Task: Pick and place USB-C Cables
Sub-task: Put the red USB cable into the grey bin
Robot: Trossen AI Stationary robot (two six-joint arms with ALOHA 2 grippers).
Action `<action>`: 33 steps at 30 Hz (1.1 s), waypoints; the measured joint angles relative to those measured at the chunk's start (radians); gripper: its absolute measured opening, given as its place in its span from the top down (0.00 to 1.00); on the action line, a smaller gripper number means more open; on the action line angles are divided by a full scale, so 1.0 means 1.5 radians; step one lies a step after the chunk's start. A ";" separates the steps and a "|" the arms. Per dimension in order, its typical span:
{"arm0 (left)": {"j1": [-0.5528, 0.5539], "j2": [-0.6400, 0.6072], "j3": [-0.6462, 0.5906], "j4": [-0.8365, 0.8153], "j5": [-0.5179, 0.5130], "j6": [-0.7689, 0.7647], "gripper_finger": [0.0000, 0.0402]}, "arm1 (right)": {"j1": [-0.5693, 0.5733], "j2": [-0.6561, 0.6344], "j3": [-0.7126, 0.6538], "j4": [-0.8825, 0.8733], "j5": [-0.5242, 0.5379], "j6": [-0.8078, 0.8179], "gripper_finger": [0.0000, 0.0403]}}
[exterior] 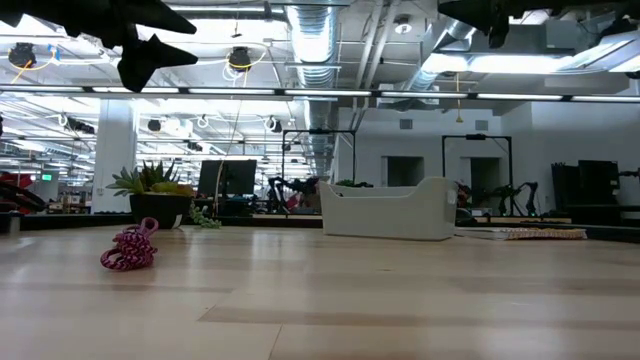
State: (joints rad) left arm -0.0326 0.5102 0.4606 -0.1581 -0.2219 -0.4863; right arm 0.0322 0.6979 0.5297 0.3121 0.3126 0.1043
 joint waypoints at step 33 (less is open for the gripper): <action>0.000 0.000 0.000 0.041 0.052 0.020 0.50 | 0.000 0.002 -0.001 0.060 0.000 0.023 0.38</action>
State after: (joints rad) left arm -0.0326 0.5102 0.4606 -0.0968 -0.1440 -0.4564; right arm 0.0322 0.7010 0.5289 0.4025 0.3126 0.1390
